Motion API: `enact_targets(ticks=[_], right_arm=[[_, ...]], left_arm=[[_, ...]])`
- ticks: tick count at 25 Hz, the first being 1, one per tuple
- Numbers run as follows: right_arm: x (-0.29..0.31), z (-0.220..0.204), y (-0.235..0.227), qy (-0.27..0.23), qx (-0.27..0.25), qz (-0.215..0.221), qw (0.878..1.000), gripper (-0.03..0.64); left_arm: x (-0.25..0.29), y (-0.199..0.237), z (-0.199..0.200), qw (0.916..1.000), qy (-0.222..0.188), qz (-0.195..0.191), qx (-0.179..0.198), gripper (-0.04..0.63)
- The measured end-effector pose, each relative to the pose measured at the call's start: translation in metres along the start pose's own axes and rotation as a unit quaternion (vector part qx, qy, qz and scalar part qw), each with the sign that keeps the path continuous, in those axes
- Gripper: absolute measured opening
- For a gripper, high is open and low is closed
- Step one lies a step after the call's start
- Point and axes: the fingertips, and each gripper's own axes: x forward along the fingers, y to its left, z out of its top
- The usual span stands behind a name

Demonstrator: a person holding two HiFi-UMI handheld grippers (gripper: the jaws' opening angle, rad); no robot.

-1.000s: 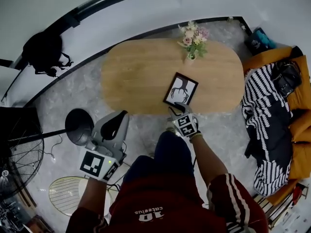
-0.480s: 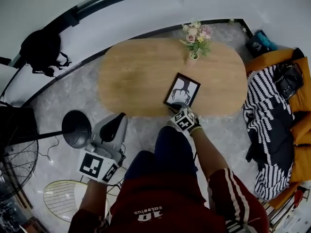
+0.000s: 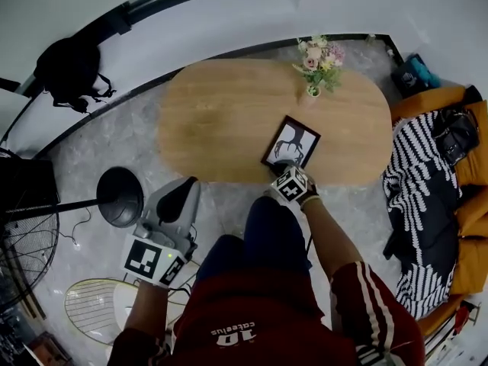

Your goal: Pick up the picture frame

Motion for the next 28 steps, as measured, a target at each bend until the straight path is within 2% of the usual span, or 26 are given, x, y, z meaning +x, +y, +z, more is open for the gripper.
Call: enact_targets(ticks=[2,5,7,10,14,18,28], right_arm=[[0.001,0.001,0.001,0.010,0.000,-0.006,1.000,0.087],[0.002,0.001,0.003,0.025,-0.029,-0.014,0.999,0.080],[0.002,0.002,0.004,0.023,-0.052,-0.014,0.998,0.069],[0.003,0.002,0.005,0.018,-0.061,-0.011,0.998,0.066],[-0.008,0.010,0.003,0.000,-0.053,-0.016,0.998,0.066],[-0.031,0.025,0.003,-0.020,-0.035,-0.019,0.999,0.066],[-0.131,0.063,0.012,-0.029,-0.016,-0.028,0.999,0.066]], left_arm=[[0.002,0.000,-0.003,1.0000,0.004,0.001,-0.003,0.003],[0.006,-0.001,-0.004,0.9999,0.009,-0.001,-0.005,0.003],[0.008,-0.003,-0.002,0.9999,0.009,-0.007,0.000,0.003],[0.010,-0.004,-0.001,0.9996,0.026,-0.008,0.012,0.003],[0.011,0.002,0.012,1.0000,0.007,0.006,0.000,0.003],[0.005,0.001,0.028,0.9999,0.005,0.012,-0.004,0.003],[-0.034,-0.018,0.106,0.9999,-0.002,0.012,0.000,0.003]])
